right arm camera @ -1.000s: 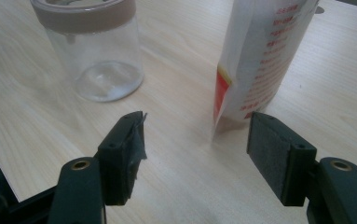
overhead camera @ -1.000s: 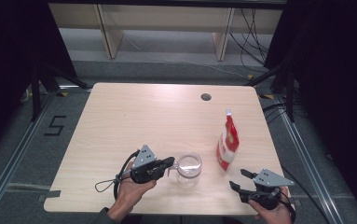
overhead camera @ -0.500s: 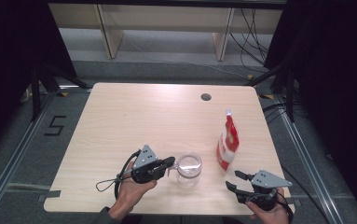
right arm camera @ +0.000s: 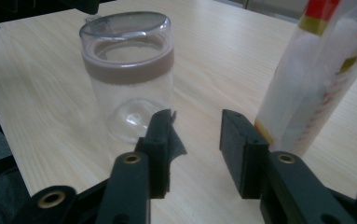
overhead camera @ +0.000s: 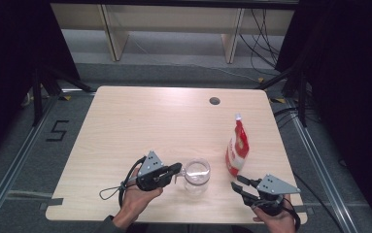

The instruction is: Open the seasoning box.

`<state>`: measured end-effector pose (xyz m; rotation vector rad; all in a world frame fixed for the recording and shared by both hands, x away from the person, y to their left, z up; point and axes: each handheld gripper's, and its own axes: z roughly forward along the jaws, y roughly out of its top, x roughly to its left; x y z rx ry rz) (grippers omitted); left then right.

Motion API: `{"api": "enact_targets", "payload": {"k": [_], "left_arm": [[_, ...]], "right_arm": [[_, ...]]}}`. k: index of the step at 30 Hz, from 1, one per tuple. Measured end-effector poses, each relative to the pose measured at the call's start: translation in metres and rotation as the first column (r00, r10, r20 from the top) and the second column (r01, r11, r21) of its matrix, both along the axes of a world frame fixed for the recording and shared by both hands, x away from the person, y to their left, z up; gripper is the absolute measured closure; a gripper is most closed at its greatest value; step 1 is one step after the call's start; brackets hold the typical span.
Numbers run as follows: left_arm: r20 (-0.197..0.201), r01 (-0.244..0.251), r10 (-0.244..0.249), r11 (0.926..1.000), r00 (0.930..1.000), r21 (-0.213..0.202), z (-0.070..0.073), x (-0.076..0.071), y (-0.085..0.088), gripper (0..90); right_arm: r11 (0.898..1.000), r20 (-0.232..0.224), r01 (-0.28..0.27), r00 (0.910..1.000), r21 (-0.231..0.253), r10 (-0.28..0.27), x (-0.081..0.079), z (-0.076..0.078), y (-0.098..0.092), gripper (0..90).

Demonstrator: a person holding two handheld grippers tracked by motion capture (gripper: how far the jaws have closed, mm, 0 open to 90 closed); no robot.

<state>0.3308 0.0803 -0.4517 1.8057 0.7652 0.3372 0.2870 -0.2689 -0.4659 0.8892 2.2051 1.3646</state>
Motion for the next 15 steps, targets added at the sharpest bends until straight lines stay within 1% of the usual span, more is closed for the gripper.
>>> {"api": "enact_targets", "payload": {"k": [1,2,3,4,5,6,8,9,10,11,12,13,14,15], "left_arm": [[-0.001,0.000,0.000,1.0000,1.0000,-0.002,0.000,0.000,0.000,87.9],[-0.001,-0.001,0.001,1.0000,1.0000,-0.001,0.000,0.000,0.000,87.9],[0.000,0.000,0.000,1.0000,1.0000,0.000,0.000,0.000,0.000,87.8],[0.001,0.000,0.000,1.0000,1.0000,0.000,0.000,0.000,0.000,87.8],[0.000,0.001,-0.001,1.0000,1.0000,0.001,0.000,0.000,0.000,87.8],[0.000,0.001,-0.001,1.0000,1.0000,0.001,0.000,0.000,0.000,87.9],[-0.004,-0.004,0.004,1.0000,1.0000,0.000,0.000,0.000,0.001,88.1],[-0.002,-0.004,0.004,1.0000,1.0000,0.001,-0.001,-0.001,0.001,88.0],[-0.002,-0.005,0.005,1.0000,1.0000,0.002,-0.001,0.000,0.001,88.0],[-0.003,-0.005,0.005,1.0000,1.0000,-0.001,-0.001,0.000,0.001,88.0],[-0.001,-0.003,0.003,0.9999,1.0000,-0.015,-0.002,0.000,0.001,88.0],[0.000,-0.006,0.006,0.9999,1.0000,-0.012,-0.002,0.000,0.001,88.0],[0.000,-0.006,0.006,0.9999,1.0000,-0.012,-0.002,0.000,0.001,87.9],[0.000,-0.008,0.008,1.0000,1.0000,-0.006,-0.001,0.000,0.001,87.9]], "right_arm": [[1.000,0.007,-0.006,1.0000,0.001,0.006,0.000,0.001,0.003,68.5],[1.000,0.047,-0.007,0.9989,-0.020,0.007,0.003,0.002,0.003,69.3],[1.000,0.053,-0.010,0.9986,-0.022,0.011,0.004,0.002,0.005,70.4],[0.999,0.051,-0.020,0.9984,-0.031,0.022,0.005,0.002,0.007,71.4],[0.999,0.051,-0.020,0.9984,-0.031,0.022,0.005,0.002,0.007,71.4],[0.999,0.033,-0.027,0.9990,-0.038,0.029,0.005,0.001,0.009,71.8],[0.998,0.050,-0.024,0.9984,-0.050,0.027,0.009,0.000,0.013,73.2],[0.998,0.032,-0.032,0.9989,-0.050,0.034,0.009,-0.001,0.015,74.0],[0.998,0.052,-0.036,0.9979,-0.047,0.038,0.011,-0.002,0.016,74.5],[0.998,0.038,-0.039,0.9984,-0.055,0.041,0.012,-0.001,0.018,75.0],[0.998,0.029,-0.035,0.9989,-0.050,0.036,0.012,-0.001,0.019,75.8],[0.997,0.051,-0.050,0.9973,-0.059,0.053,0.015,-0.001,0.021,76.4],[0.997,0.039,-0.045,0.9981,-0.059,0.048,0.014,-0.001,0.022,76.9],[0.997,0.039,-0.045,0.9981,-0.059,0.048,0.014,-0.001,0.022,76.9]]}}
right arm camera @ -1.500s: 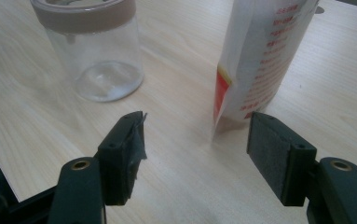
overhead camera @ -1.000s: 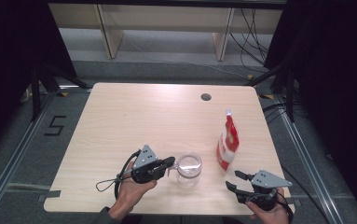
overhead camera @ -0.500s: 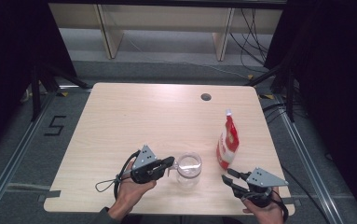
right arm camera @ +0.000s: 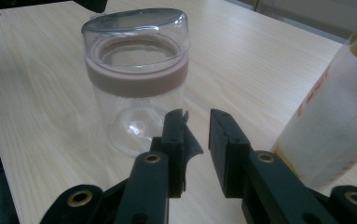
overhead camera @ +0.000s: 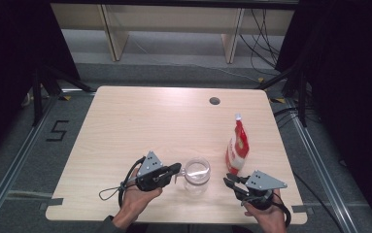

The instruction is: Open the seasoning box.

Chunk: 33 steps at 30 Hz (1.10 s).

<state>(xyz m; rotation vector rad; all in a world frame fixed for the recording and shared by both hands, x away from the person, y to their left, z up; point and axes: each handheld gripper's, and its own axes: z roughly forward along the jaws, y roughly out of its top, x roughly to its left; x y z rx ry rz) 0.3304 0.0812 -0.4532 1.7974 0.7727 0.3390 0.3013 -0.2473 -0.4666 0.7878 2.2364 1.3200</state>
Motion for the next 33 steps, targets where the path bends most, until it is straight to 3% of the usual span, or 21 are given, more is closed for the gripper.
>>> {"api": "enact_targets", "payload": {"k": [2,5,7,10,18,22,33], "left_arm": [[0.002,0.003,-0.003,1.0000,1.0000,-0.007,0.000,0.000,0.000,87.9],[0.001,0.000,0.000,1.0000,1.0000,0.007,0.000,-0.001,0.000,87.8],[0.001,0.000,0.000,1.0000,1.0000,0.008,0.000,-0.001,0.000,87.8],[0.006,-0.005,0.005,0.9999,1.0000,0.010,0.000,-0.002,0.000,87.3],[0.009,-0.004,0.004,1.0000,1.0000,0.004,-0.002,-0.001,0.000,87.4],[0.003,-0.005,0.005,0.9998,1.0000,0.019,-0.002,-0.001,0.001,87.7],[0.005,0.000,0.000,1.0000,1.0000,0.006,-0.003,-0.001,0.000,87.7]], "right_arm": [[1.000,0.011,-0.004,0.9999,-0.003,0.004,0.002,0.000,0.001,78.1],[1.000,-0.013,-0.015,0.9998,0.008,0.016,0.003,-0.001,0.005,79.3],[1.000,0.008,-0.022,0.9997,0.001,0.022,0.005,-0.001,0.007,80.0],[0.999,-0.013,-0.034,0.9993,0.015,0.034,0.005,0.000,0.013,80.8],[0.997,0.017,-0.076,0.9969,-0.017,0.077,0.009,0.003,0.026,85.8],[0.997,0.027,-0.071,0.9971,-0.007,0.071,0.010,0.004,0.028,86.7],[0.995,0.047,-0.095,0.9944,0.010,0.095,0.012,0.011,0.042,87.4]]}}
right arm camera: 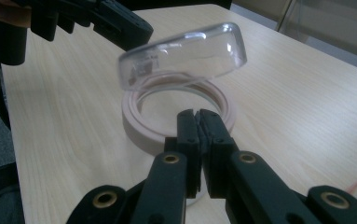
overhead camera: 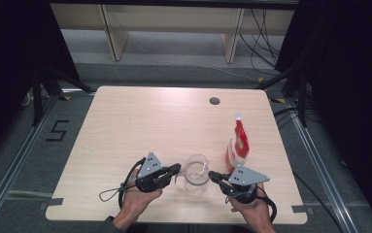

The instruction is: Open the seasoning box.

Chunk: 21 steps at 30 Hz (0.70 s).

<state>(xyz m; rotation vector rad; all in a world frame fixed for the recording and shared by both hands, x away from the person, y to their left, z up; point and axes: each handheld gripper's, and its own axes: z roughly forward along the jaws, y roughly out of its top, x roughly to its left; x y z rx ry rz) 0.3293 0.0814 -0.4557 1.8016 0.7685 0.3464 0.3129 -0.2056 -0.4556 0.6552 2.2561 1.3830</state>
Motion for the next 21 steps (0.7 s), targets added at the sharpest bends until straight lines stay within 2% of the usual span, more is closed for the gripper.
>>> {"api": "enact_targets", "payload": {"k": [1,2,5,7,8,9,10,11,13,14,16,17,19,21], "left_arm": [[0.000,0.000,0.000,1.0000,1.0000,-0.002,0.000,0.000,0.000,87.7],[0.001,0.000,0.000,1.0000,1.0000,-0.001,0.000,0.000,0.000,87.6],[-0.001,-0.001,0.001,1.0000,1.0000,0.003,0.000,-0.001,0.000,86.9],[0.003,-0.001,0.001,1.0000,1.0000,-0.007,0.000,-0.001,-0.001,84.6],[0.003,-0.003,0.003,1.0000,1.0000,-0.004,0.000,-0.002,0.000,81.4],[0.016,-0.002,0.003,0.9999,0.9999,-0.010,0.000,-0.003,0.000,78.9],[0.024,-0.011,0.011,0.9999,0.9996,0.008,0.000,-0.004,0.001,75.8],[0.031,-0.006,0.006,1.0000,0.9995,0.007,0.000,-0.005,0.002,70.5],[0.021,-0.008,0.008,0.9999,0.9997,-0.012,-0.001,-0.008,0.004,67.4],[0.014,-0.013,0.013,0.9999,0.9998,0.001,-0.001,-0.010,0.006,63.8],[0.010,0.006,-0.006,1.0000,0.9999,0.003,-0.004,-0.012,0.009,58.2],[0.004,0.009,-0.009,0.9999,1.0000,0.010,-0.005,-0.013,0.011,55.5],[-0.016,-0.007,0.008,0.9997,0.9998,0.023,-0.009,-0.016,0.015,50.6],[-0.031,-0.007,0.008,0.9997,0.9995,0.023,-0.014,-0.016,0.019,46.4]], "right_arm": [[1.000,-0.002,-0.012,0.9999,-0.004,0.012,0.000,0.002,0.001,87.4],[1.000,-0.005,0.001,1.0000,0.013,-0.001,0.000,0.003,0.004,87.7],[1.000,0.000,-0.012,0.9999,0.002,0.012,0.000,0.006,0.006,88.0],[1.000,0.016,-0.013,0.9998,0.007,0.013,0.001,0.007,0.009,88.0],[1.000,0.001,-0.019,0.9998,0.003,0.019,0.000,0.008,0.010,88.1],[1.000,0.010,-0.018,0.9998,-0.002,0.018,0.001,0.009,0.011,88.1],[1.000,0.008,-0.009,0.9999,0.006,0.009,0.001,0.009,0.013,88.1],[1.000,0.009,-0.012,0.9999,0.009,0.012,0.001,0.010,0.015,88.0],[1.000,-0.001,-0.008,1.0000,0.013,0.008,0.000,0.011,0.016,88.1],[1.000,0.011,-0.016,0.9998,0.001,0.016,0.001,0.012,0.016,88.1],[1.000,0.003,-0.021,0.9998,0.007,0.021,0.001,0.014,0.018,88.1],[1.000,0.016,-0.018,0.9997,0.010,0.018,0.001,0.015,0.019,88.1],[1.000,0.017,-0.007,0.9998,0.023,0.006,0.001,0.016,0.021,88.0],[1.000,0.019,-0.018,0.9997,0.020,0.018,0.001,0.017,0.024,88.0]]}}
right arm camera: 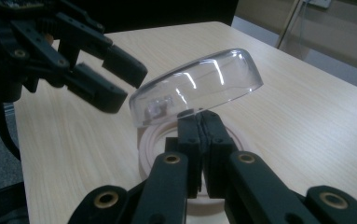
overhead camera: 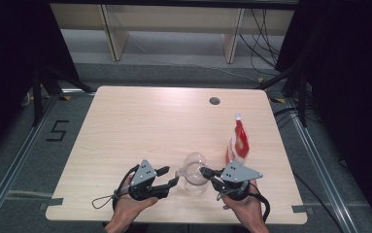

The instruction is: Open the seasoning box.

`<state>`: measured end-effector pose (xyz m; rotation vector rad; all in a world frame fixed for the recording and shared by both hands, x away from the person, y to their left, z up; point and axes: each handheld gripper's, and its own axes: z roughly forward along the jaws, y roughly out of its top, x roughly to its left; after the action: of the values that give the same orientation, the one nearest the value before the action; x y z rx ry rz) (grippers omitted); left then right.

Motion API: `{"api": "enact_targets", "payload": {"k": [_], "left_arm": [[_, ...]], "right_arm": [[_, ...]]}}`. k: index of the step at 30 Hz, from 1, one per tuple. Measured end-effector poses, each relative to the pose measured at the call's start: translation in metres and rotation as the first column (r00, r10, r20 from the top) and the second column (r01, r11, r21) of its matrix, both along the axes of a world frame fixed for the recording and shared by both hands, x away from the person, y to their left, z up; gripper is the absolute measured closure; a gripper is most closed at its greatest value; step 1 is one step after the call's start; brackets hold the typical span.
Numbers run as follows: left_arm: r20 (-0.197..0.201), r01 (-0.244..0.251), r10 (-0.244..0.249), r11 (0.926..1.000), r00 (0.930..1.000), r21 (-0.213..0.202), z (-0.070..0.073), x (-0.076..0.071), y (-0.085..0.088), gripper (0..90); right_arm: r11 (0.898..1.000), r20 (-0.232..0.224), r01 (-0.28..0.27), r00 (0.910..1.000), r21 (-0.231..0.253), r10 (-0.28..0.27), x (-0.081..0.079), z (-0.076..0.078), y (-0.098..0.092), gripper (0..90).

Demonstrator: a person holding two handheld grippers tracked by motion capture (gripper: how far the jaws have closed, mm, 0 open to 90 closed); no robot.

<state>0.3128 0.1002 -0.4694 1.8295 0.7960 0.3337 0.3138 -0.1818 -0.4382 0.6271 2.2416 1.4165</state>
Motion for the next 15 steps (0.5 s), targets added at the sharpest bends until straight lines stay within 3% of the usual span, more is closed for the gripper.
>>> {"api": "enact_targets", "payload": {"k": [7,10,13,15], "left_arm": [[-0.056,-0.030,0.033,0.9984,0.9979,0.048,-0.013,-0.002,0.011,36.4],[-0.082,-0.046,0.049,0.9983,0.9954,0.035,-0.016,-0.003,0.012,33.7],[-0.068,-0.033,0.037,0.9973,0.9970,0.066,-0.017,-0.003,0.015,33.0],[-0.088,-0.045,0.049,0.9979,0.9949,0.046,-0.020,-0.005,0.015,32.3]], "right_arm": [[1.000,0.011,-0.013,0.9999,-0.003,0.014,0.001,0.004,0.008,88.0],[1.000,0.014,-0.019,0.9997,0.007,0.019,0.002,0.005,0.012,87.7],[1.000,0.024,-0.024,0.9994,0.001,0.024,0.002,0.006,0.016,87.7],[1.000,0.016,-0.029,0.9995,0.004,0.029,0.002,0.006,0.018,87.7]]}}
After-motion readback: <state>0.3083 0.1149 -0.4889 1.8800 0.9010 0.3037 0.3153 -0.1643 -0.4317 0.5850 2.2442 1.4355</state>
